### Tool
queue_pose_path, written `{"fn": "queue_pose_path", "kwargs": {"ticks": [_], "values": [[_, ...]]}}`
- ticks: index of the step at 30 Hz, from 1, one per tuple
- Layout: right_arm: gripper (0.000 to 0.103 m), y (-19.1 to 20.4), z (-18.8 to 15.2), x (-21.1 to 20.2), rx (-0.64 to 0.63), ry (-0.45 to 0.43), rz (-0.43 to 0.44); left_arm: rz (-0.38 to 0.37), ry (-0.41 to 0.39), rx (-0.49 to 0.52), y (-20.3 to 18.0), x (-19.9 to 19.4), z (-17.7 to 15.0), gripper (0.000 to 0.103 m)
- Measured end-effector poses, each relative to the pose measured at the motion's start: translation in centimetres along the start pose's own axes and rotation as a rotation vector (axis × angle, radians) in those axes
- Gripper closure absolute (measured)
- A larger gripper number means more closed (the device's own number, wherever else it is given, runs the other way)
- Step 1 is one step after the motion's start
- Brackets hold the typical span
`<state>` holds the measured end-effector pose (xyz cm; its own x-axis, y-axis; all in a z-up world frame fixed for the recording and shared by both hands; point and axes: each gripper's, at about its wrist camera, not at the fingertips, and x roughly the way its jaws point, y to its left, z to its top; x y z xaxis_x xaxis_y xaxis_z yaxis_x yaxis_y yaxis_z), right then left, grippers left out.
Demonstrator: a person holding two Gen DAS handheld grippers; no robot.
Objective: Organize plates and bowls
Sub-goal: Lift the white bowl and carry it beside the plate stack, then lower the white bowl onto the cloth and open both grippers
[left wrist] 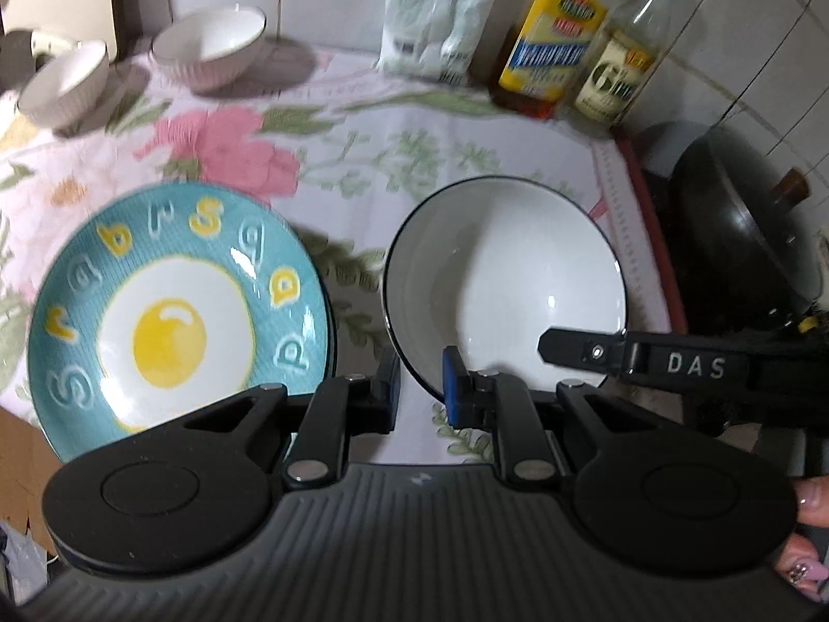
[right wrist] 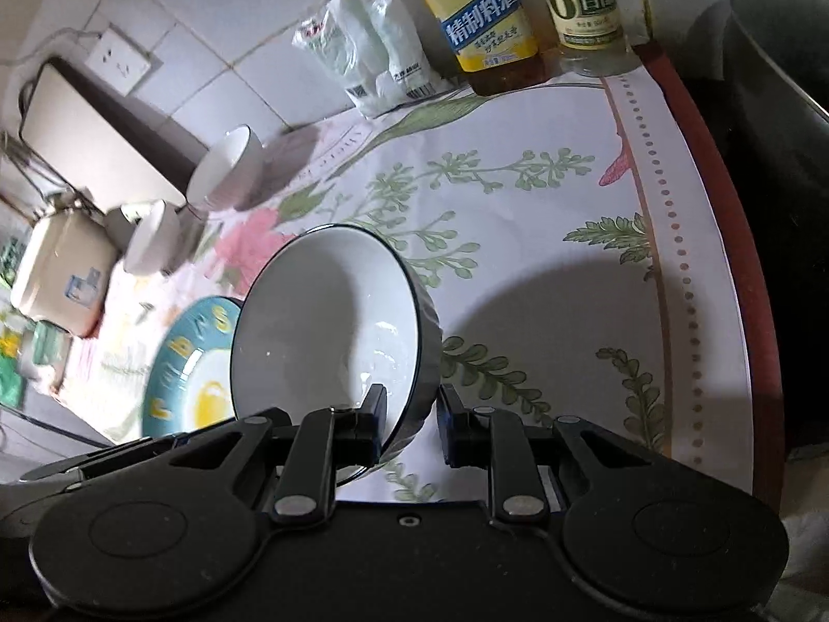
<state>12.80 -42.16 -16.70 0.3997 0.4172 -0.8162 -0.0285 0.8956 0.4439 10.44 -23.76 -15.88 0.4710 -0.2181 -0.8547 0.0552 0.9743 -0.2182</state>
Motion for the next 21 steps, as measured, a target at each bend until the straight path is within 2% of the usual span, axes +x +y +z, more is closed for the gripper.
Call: {"fn": "queue_pose_path", "kwargs": {"ticks": [8,18,20,21], "values": [[0.078,-0.9,-0.5,2.1,0.006,0.055,-0.003,0.005,0.043,-0.008,0.5,1.4,-0.5,0.088],[0.079,-1.0,-0.8,2.7,-0.045,0.061,-0.049,0.003,0.062,0.002,0.3,2.3,-0.8,0.088],[0.074,-0.8,-0.8,2.6,-0.066,0.051,-0.088,-0.005,0.058,0.012,0.0,2.2,-0.7,0.085],[0.061,-0.6,-0.9,2.5,-0.087,0.047,-0.12,-0.008,0.055,0.017,-0.1,1.8,-0.6,0.083]]}}
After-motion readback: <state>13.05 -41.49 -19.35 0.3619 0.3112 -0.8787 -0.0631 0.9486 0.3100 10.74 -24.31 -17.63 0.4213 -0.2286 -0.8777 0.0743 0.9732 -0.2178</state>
